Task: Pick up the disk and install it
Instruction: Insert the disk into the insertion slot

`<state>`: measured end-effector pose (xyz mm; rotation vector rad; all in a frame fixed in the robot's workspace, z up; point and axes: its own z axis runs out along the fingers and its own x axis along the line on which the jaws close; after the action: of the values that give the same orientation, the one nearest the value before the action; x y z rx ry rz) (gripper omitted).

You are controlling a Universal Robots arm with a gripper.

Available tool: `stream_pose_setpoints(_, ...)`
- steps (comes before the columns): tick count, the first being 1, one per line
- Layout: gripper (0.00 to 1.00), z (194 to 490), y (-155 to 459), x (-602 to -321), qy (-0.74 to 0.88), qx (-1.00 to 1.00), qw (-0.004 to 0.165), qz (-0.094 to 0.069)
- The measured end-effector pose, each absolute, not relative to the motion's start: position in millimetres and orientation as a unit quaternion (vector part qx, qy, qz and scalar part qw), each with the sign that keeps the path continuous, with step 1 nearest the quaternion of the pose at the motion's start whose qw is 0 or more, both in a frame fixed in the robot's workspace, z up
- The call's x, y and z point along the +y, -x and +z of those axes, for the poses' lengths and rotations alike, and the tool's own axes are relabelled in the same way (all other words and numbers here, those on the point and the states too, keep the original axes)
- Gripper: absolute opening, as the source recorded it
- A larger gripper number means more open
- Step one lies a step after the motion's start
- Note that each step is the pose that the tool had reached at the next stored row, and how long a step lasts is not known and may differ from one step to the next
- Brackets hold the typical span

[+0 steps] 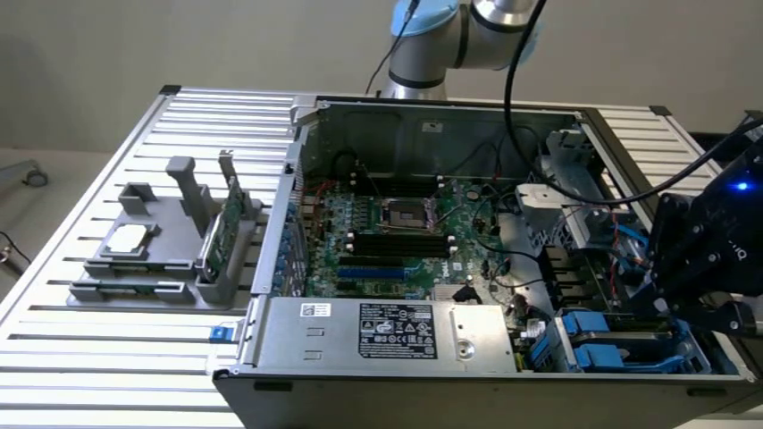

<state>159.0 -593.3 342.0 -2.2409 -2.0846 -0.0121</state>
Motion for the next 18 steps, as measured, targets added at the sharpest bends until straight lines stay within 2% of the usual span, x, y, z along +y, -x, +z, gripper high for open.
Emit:
stream_pose_setpoints(12,0.11,338.7,-159.0,-601.1,0.729,-0.682,0.052,-0.015)
stream_pose_setpoints(18,0.11,346.5,-157.8,-602.4,0.729,-0.682,0.054,-0.015)
